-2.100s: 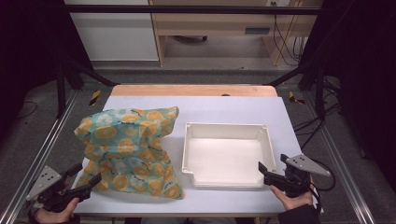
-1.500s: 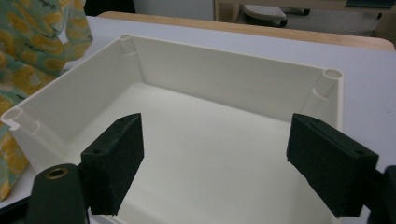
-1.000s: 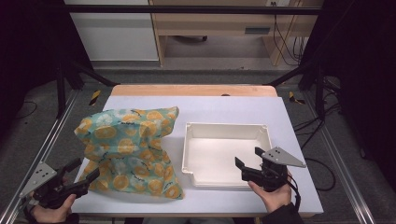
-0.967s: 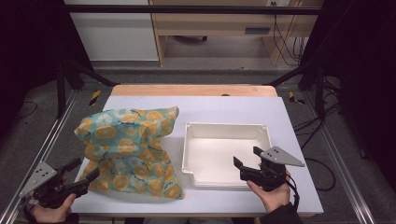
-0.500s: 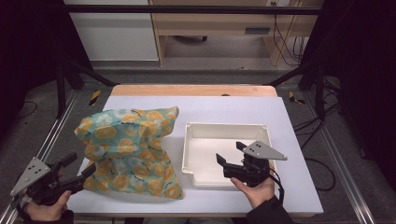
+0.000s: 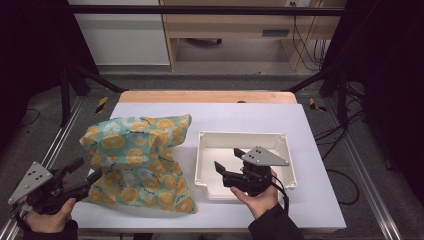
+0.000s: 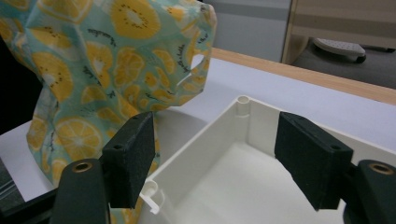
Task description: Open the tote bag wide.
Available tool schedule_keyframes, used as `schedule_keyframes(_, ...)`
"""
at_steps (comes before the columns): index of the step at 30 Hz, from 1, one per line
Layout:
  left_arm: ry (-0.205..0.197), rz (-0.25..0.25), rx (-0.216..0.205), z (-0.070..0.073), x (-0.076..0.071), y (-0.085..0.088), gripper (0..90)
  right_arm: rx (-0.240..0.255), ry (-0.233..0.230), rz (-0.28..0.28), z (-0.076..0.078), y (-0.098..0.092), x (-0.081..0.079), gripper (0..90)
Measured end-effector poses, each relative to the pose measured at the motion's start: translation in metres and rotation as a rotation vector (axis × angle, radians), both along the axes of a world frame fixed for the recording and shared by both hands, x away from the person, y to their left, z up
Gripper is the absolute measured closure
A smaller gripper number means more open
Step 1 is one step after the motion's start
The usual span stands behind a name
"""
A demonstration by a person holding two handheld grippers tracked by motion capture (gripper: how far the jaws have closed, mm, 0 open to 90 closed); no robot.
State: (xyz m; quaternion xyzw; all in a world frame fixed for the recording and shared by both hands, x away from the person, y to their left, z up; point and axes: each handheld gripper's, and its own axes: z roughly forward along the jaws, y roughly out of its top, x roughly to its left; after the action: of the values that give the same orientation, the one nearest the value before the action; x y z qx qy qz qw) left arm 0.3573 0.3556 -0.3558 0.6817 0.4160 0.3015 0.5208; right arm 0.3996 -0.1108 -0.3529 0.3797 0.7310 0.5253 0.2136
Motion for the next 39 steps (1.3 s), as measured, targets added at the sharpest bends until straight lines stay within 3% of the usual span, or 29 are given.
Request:
schedule_keyframes(13, 0.003, 0.003, 0.005, 0.007, 0.008, -0.004, 37.7, 0.014, -0.012, 0.091, 0.010, 0.039, 0.006, 35.6)
schedule_keyframes(25, 0.013, 0.003, -0.003, 0.011, 0.019, -0.009, 43.8, 0.014, -0.019, 0.131, 0.016, 0.070, 0.014, 38.5)
schedule_keyframes(39, 0.046, -0.006, -0.001, 0.007, 0.025, -0.009, 64.5, -0.004, -0.005, 0.169, 0.014, 0.101, 0.026, 44.2)
